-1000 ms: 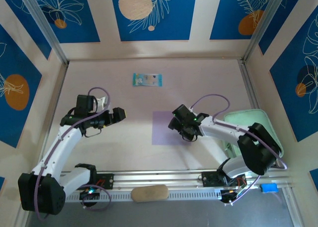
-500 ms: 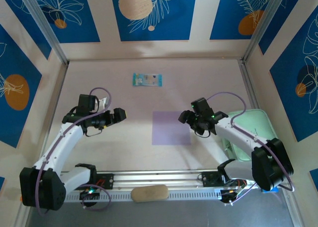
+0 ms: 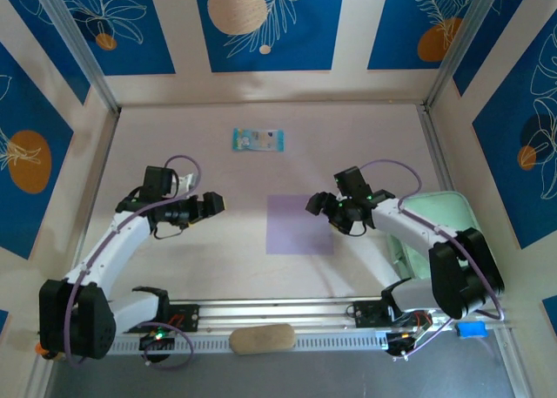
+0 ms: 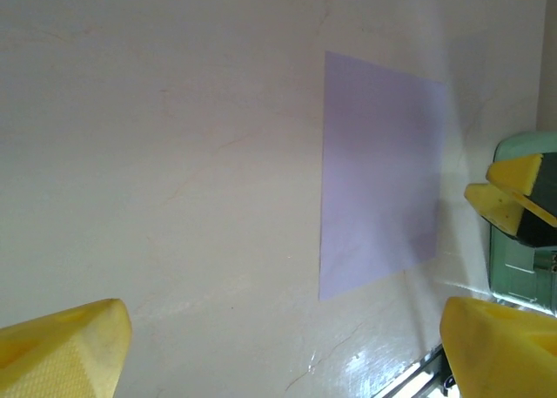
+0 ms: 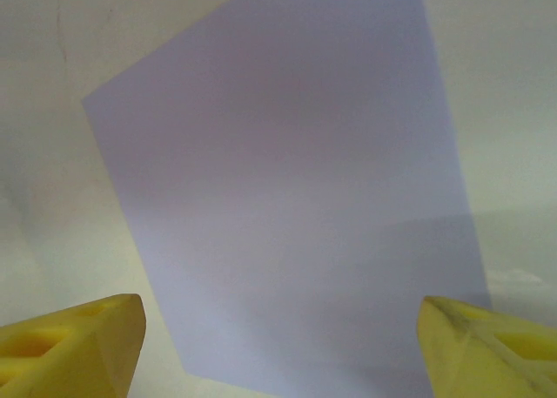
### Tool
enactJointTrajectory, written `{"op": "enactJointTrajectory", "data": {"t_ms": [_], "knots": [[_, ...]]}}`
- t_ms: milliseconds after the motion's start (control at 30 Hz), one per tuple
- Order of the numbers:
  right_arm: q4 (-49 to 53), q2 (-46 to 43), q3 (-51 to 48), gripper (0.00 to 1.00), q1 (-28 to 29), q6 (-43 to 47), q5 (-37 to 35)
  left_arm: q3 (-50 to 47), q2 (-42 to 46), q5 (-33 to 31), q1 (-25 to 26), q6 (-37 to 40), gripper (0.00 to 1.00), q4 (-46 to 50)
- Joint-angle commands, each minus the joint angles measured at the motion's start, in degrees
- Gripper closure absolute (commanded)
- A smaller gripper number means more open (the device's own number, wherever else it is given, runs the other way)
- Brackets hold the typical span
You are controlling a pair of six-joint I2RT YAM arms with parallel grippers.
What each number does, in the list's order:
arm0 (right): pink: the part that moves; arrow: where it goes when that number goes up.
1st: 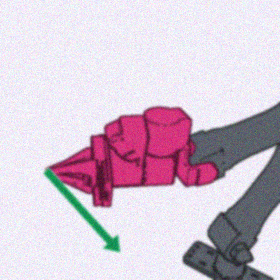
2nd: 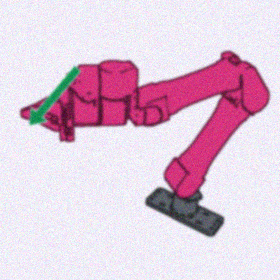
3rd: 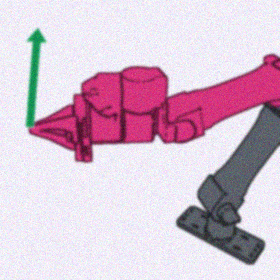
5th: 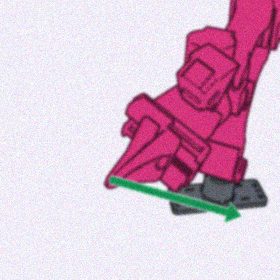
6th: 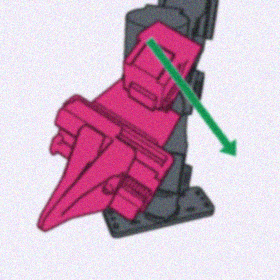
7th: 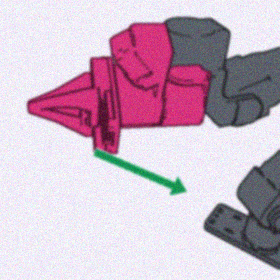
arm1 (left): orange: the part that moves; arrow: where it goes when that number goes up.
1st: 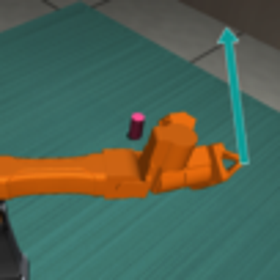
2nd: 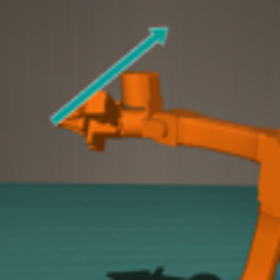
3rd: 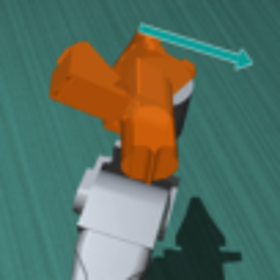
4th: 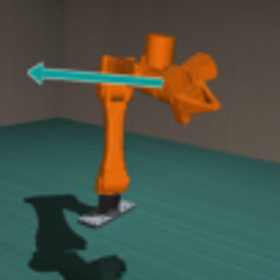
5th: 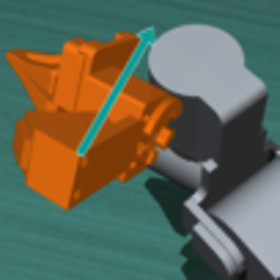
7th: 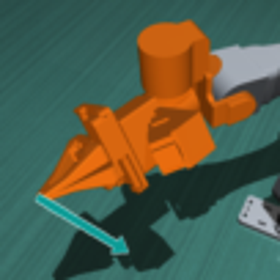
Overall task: Fold a paper plane with a square sheet of paper (pick it up from the middle)
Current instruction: Move the paper to the center of the table.
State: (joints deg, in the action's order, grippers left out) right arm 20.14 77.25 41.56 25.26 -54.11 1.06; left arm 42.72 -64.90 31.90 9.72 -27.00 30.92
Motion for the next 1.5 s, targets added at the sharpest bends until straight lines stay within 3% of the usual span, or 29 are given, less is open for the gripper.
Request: {"op": "enactJointTrajectory", "data": {"t_ms": [0,133,367,633,800,933,1233,1467], "knots": [[-3.37,2.1,0.58,0.19,0.16,-0.27,4.69,-0.1,-1.19,1.83,2.2,-2.34,0.1,-1.45],[-7.76,6.41,1.08,0.22,-0.29,0.46,8.69,0.76,-3.25,0.79,4.44,-4.69,0.12,-2.31],[-6.92,14.61,3.18,0.23,1.34,-2.36,6.91,4.13,-5.03,-4.75,9.84,-5.47,0.12,0.01],[-10.75,14.4,-1.57,0.24,6.89,-15.15,1.52,6.43,-9.45,-9.24,17.13,-8.45,0.13,-2.22],[-11.44,14.16,-1.37,0.24,11.86,-19.07,-2.16,7.41,-10.31,-10.14,18.93,-8.37,0.14,-2.26],[-12.08,14.32,-1.44,0.25,12.71,-20.13,-2.38,6.41,-9.63,-10.57,19.03,-7.82,0.14,-2.27],[-14.3,9.65,-2.16,0.25,14.64,-21.21,-2.9,7.2,-9.59,-11.14,19.03,-7.24,0.14,-1.9],[-5.92,-0.68,-4.2,0.25,13.21,-16.61,-7.21,5.73,-7.18,-11.24,19.21,-7.47,0.14,-1.99]]}}
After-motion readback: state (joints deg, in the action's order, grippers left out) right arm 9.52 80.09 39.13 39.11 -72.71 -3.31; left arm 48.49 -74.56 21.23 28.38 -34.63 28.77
